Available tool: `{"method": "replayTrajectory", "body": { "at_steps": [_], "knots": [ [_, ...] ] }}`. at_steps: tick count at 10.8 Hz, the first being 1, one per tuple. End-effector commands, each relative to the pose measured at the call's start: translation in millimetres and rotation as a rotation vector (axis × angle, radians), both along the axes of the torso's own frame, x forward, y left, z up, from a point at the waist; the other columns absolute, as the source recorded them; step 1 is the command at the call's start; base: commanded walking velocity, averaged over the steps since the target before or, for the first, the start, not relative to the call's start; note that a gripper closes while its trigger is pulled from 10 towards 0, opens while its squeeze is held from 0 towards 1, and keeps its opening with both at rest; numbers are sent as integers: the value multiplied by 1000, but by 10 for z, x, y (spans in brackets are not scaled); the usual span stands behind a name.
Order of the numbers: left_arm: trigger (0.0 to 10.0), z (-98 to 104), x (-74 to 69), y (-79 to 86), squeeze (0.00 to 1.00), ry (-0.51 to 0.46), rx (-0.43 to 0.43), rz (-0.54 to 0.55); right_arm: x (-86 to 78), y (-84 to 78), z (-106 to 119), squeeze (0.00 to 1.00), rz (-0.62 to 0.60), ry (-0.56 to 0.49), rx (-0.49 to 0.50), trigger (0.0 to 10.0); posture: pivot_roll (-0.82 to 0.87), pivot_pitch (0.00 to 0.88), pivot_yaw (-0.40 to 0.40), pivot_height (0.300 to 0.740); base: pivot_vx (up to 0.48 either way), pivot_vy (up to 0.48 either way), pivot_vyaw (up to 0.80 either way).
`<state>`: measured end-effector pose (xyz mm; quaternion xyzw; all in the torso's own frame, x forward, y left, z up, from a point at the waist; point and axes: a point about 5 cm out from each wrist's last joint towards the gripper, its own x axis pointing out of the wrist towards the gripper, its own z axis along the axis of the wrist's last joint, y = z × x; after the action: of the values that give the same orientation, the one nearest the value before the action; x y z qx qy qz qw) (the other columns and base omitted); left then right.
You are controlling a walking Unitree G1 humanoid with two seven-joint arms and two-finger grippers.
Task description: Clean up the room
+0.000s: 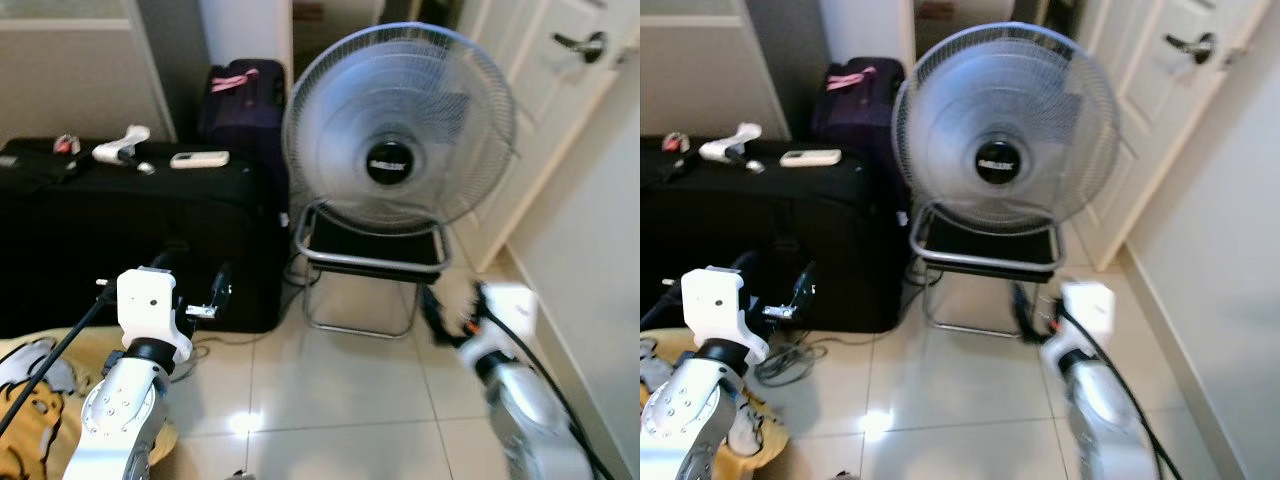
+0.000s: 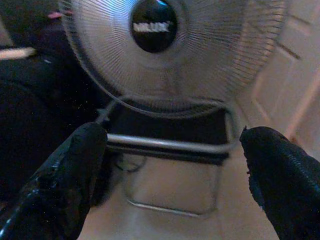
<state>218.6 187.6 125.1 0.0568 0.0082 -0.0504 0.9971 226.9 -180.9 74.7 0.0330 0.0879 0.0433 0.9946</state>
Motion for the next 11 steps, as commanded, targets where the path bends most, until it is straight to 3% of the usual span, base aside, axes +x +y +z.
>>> {"method": "replayTrajectory", "body": {
  "at_steps": [1, 2, 3, 5, 7, 8, 10, 11],
  "knots": [
    [10000, -8, -44, -17, 122, 28, 42, -8, -30, -22, 40, 1000, 2, 1, -18, 10000, -60, 0, -2, 740, 0, 0, 800],
    [10000, -71, -93, 5, 0, 72, 37, -11, -46, 35, 64, 1000, 36, 11, -25, 10000, -63, 0, -4, 740, 0, 0, 800],
    [10000, -112, -68, 80, 0, 117, -9, 32, -18, 134, 79, 1000, 64, 18, -18, 10000, -78, 0, 4, 740, 0, 0, 800],
    [10000, -91, 21, 50, 0, 145, 88, 23, 65, 165, 77, 1000, 33, 36, 17, 10000, -81, 0, 22, 740, 0, 0, 800],
    [10000, -38, 135, 41, 0, 131, 17, 64, 150, 240, 104, 1000, 1, 19, -50, 10000, -81, 0, 21, 740, 0, 0, 800],
    [10000, -21, 167, 1, 0, 144, 32, 57, 164, 257, 119, 1000, 17, 25, -26, 10000, -93, 0, 31, 740, 0, 0, 800],
    [10000, -66, 188, -24, 0, 163, 33, 87, 210, 178, 114, 1000, -8, 31, -34, 10000, -105, 0, 43, 740, 0, 0, 800],
    [10000, -43, 165, 24, 0, 140, 71, 101, 156, 128, 94, 1000, -41, 47, -19, 10000, -92, 0, 26, 740, 0, 0, 800]
  ]
}}
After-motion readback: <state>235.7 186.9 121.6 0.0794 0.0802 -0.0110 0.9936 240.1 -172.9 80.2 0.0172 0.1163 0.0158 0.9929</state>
